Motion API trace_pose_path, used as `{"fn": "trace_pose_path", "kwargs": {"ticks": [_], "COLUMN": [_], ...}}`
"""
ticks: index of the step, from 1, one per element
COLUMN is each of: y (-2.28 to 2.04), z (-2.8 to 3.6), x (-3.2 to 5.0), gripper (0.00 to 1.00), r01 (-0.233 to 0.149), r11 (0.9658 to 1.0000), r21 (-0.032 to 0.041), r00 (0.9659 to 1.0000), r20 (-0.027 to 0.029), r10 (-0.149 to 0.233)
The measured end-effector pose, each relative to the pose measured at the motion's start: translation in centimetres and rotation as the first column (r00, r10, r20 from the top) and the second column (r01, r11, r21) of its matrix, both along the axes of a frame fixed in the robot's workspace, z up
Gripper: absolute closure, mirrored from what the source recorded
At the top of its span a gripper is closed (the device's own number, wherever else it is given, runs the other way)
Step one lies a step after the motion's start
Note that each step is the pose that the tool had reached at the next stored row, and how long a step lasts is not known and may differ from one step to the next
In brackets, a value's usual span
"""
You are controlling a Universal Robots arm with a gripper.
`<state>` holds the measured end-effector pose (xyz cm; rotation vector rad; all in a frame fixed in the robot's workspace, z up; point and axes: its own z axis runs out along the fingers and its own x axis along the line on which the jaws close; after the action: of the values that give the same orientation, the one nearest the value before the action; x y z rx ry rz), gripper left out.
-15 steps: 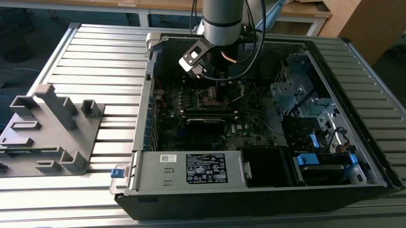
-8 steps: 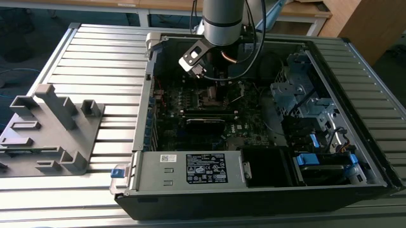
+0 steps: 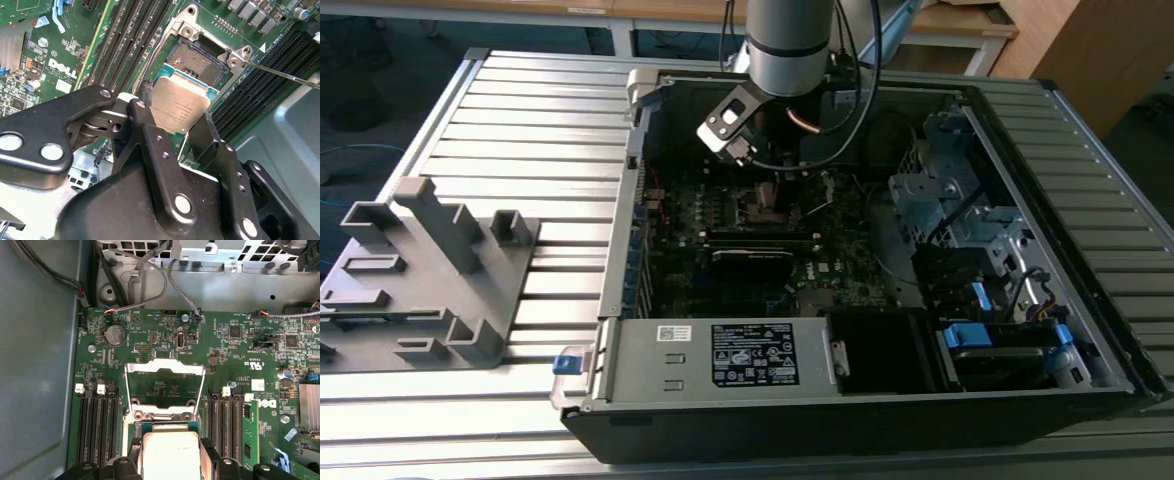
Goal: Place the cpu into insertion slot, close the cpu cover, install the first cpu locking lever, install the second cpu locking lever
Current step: 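Place the cpu into insertion slot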
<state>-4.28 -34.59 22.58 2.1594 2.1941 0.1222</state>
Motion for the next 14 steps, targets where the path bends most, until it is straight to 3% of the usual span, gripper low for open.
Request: {"fn": "trace_pose_path", "kwargs": {"ticks": [14], "y": [0.0], "z": [-0.2], "x": [-0.09], "gripper": [0.46], "r01": [0.0], "r11": [1.0], "r21": [0.0], "r00": [1.0], "r20": [0.0], "r10": [0.0]}}
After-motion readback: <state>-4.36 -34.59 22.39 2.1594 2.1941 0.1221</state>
